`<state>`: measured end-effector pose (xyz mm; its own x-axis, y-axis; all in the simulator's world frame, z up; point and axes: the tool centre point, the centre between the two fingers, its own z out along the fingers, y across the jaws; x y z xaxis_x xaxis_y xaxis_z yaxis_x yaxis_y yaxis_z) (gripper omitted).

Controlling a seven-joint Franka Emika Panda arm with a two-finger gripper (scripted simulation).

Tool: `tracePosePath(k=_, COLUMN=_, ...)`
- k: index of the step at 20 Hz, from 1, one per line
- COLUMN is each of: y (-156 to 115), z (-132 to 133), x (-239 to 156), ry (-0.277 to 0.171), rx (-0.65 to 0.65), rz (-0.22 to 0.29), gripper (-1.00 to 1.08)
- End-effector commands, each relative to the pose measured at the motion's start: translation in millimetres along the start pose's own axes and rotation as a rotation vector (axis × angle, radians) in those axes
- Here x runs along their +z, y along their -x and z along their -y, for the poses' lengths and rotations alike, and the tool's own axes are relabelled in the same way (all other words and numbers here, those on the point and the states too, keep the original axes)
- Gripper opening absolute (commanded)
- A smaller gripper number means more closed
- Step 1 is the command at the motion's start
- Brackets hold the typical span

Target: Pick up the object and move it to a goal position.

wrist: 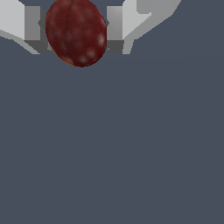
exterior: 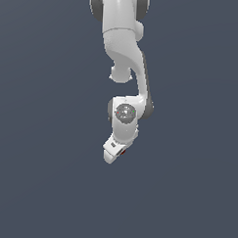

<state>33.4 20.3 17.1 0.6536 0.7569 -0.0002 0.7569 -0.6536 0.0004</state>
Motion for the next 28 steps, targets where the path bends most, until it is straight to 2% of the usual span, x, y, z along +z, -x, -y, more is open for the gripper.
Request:
tracePosePath(k=1, y=0, z=0, x=0, ry=0.0, rx=-0.001, rz=0.0, gripper=-1.0)
tracePosePath(k=7, y=-1, z=0, x=-5, ry=0.0, rx=-0.001, rz=0.0, gripper=-1.0)
tracePosePath(k=13, y=-5, z=1, x=-33, ry=0.0, rx=-0.001, rz=0.0, gripper=-1.0)
tracePosePath(k=19, y=-12, z=3, x=-85, ry=0.0, rx=-0.001, rz=0.0, gripper=-1.0)
tracePosePath(k=28, y=-28, z=6, x=-189, ry=-0.001, rx=-0.002, rz=0.0, gripper=-1.0)
